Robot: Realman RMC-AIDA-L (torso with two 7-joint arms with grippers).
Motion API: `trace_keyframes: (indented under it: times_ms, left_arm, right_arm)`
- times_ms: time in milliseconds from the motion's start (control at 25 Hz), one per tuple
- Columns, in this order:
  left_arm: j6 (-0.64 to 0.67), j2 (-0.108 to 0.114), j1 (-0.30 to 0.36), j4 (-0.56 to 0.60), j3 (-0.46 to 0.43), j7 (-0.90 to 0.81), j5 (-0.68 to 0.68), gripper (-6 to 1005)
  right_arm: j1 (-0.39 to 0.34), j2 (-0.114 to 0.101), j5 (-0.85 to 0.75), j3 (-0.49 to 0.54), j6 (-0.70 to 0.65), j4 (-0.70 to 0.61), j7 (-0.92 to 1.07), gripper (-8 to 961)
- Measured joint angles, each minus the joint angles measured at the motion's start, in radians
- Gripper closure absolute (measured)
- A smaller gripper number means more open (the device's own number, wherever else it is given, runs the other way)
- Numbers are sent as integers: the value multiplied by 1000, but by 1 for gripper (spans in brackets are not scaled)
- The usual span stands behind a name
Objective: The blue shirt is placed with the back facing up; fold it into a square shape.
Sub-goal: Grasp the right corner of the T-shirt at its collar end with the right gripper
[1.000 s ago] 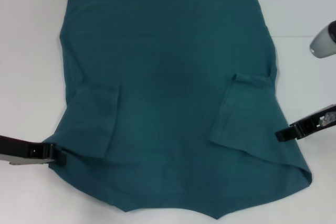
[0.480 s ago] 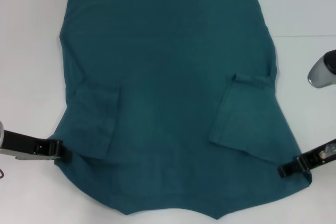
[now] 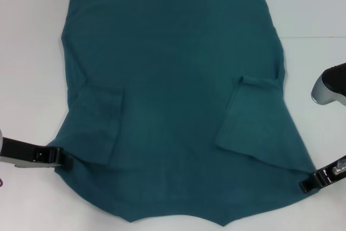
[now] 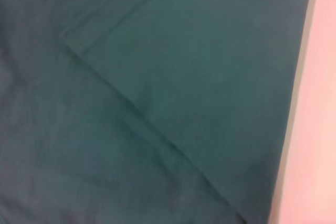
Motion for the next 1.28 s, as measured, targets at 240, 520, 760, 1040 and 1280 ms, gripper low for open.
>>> trace_keyframes:
  times_ms: [240, 520, 760, 1040, 1280]
  left_arm:
    - [-5, 2, 0, -6, -2, 8, -1, 978]
    - [-6, 3, -2, -6, -3, 18, -3, 978]
    - [-8, 3, -5, -6, -3, 22, -4, 976]
    - [-8, 1, -7, -6, -1, 22, -4, 978]
    - [-7, 0, -8, -6, -1, 22, -4, 976]
  right_arm:
    - [-10, 2, 5, -35, 7, 3, 10, 243]
    - [-23, 3, 40, -43, 24, 5, 11, 295]
    - [-27, 1, 35, -40, 30, 6, 23, 373]
    - [-34, -1, 21, -34, 31, -2, 24, 348]
    - [-33, 0, 8, -36, 47, 8, 24, 310]
